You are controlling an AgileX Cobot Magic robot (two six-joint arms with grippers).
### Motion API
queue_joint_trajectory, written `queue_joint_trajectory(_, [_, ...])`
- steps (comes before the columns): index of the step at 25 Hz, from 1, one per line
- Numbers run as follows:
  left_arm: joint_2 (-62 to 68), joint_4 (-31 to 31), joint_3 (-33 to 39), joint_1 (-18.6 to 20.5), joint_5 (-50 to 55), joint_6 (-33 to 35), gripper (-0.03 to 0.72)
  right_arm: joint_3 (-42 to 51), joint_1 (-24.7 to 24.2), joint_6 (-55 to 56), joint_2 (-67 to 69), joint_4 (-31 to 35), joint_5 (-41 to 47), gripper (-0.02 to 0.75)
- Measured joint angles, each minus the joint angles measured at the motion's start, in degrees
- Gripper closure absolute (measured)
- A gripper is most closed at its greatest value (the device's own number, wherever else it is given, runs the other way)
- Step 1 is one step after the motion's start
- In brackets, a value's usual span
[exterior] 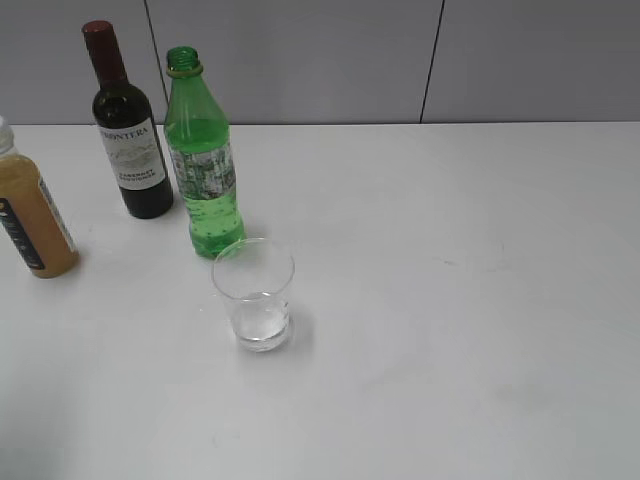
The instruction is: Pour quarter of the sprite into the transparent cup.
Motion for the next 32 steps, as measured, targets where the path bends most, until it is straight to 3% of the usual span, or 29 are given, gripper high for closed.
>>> queue_joint_trajectory(3, [-6.44, 0.06, 2.44, 0.0, -0.19, -0.43, 0.099, 0.0, 0.0, 0.0, 0.0, 0.0, 0.0, 0.154])
queue_joint_trajectory(11, [-25.79, -0.54, 16.98, 0.0, -3.31, -0.45, 0.099, 0.0, 0.0, 0.0, 0.0, 0.0, 0.0, 0.154])
queue_joint_trajectory(22, [-41.04, -2.89, 25.25, 0.0, -9.12, -0.78, 0.099, 0.0, 0.0, 0.0, 0.0, 0.0, 0.0, 0.154])
queue_joint_trajectory(32, [-54.08, -3.07, 25.57, 0.0, -9.19, -0.85, 0.099, 0.0, 0.0, 0.0, 0.0, 0.0, 0.0, 0.154])
